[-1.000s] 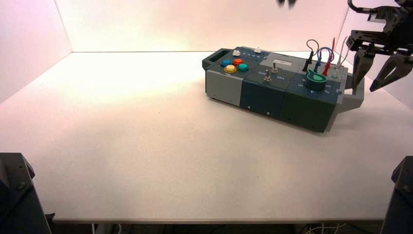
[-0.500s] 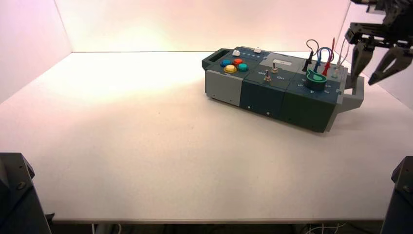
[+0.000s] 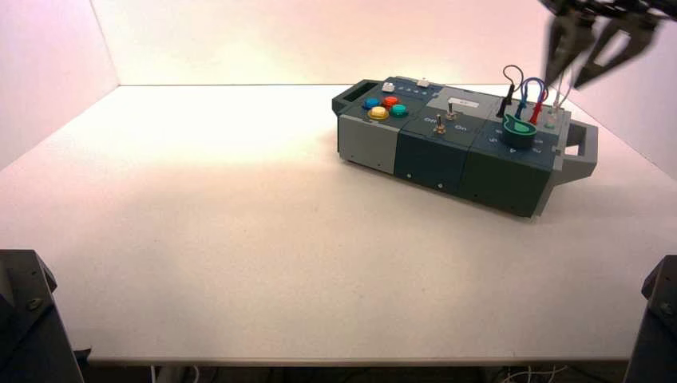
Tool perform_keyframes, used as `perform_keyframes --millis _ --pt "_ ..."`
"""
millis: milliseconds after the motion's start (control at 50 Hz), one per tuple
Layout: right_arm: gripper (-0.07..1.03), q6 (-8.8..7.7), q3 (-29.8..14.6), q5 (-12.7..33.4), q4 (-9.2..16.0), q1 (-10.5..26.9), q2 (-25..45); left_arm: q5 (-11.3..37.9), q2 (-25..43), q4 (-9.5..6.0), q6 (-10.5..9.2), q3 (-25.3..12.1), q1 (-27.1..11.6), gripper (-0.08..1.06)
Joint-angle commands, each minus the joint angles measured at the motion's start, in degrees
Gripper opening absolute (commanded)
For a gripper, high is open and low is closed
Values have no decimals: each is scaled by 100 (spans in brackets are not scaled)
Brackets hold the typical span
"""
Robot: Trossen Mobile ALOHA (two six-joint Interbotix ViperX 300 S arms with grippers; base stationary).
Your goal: Flip the top switch off with the left gripper.
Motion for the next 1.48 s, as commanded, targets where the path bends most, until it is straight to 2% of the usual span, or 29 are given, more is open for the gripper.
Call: perform_keyframes --millis 20,120,300,460,660,860,1480 --pt "54 -9 -26 -44 0 809 -352 -105 -176 -26 -18 97 97 37" --pt "54 9 123 -290 9 1160 -563 -246 -149 -44 -62 237 264 40" --pt "55 -79 492 -835 -9 1178 -1046 -642 -53 -44 -176 448 650 55" --pt "56 -88 747 -1090 9 1187 -1380 -817 44 -53 -176 571 835 55" --pt "56 -79 940 -1336 62 1318 -1327 -993 158 -53 -176 712 888 55" --pt "56 -79 932 -1301 79 1573 -1213 -1037 185 -35 -158 800 940 55" --pt "56 -35 967 -1257 79 1573 -1600 -1072 396 -26 -141 835 949 55"
